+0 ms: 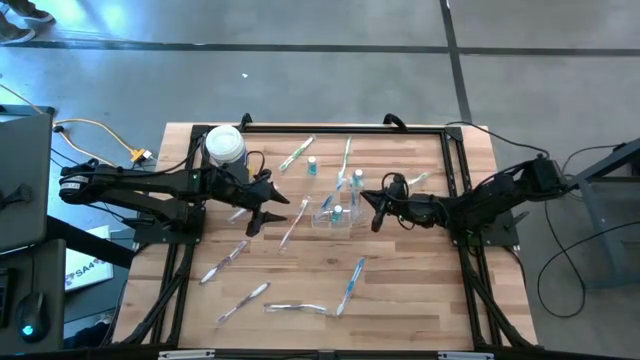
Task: Pick & Place toothbrushing station
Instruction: Put the right orange toothbrush into the right section of the transparent organizer, then put the top violet toothbrush into the left section of the transparent organizer
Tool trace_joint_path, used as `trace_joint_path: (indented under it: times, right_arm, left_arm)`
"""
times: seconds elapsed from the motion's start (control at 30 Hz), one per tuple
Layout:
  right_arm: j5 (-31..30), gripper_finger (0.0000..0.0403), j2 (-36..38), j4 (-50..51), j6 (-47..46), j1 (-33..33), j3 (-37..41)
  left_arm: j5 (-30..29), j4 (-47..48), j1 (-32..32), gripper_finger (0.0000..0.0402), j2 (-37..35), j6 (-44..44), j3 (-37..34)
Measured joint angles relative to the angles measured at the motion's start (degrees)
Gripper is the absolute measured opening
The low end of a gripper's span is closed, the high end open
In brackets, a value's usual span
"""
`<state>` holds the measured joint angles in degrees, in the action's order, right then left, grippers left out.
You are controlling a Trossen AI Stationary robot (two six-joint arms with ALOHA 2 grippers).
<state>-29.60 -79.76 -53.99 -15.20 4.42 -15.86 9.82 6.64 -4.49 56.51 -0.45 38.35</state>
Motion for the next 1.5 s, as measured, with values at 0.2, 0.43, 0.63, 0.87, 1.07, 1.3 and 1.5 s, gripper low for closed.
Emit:
trace_joint_path:
  times: [0.2,0.43,0.63,0.87,1.07,1.3,1.5]
  right_arm:
    - [4.19,0.0003,-0.34,0.18,-1.34,-0.46,0.0]
    - [5.28,0.0034,-0.36,0.4,-1.19,-0.45,0.0]
    - [5.79,0.0124,-0.36,-0.39,-0.05,-0.41,0.0]
    - [5.81,0.0231,0.05,-1.76,0.02,-0.41,0.0]
    - [5.79,0.0264,0.36,-2.24,0.39,-0.41,0.0]
    - [5.77,0.0265,0.36,-2.02,0.81,-0.41,0.0]
    - [5.75,0.0264,0.36,-3.1,1.95,-0.41,0.0]
  left_arm:
    - [0.0,0.8,0.0,0.0234,0.0,-0.6,0.01]
    - [-0.05,0.84,0.0,0.0234,0.0,-1.33,0.0]
    - [-0.05,0.99,0.0,0.0234,0.0,-1.36,0.0]
    - [-0.05,3.35,0.01,0.0234,2.81,-1.55,0.11]
    - [0.0,11.69,0.0,0.0234,4.09,-7.38,0.07]
    - [3.64,25.59,0.03,0.0234,4.09,-21.6,0.04]
    - [4.34,38.2,1.85,0.0234,4.13,-37.61,0.04]
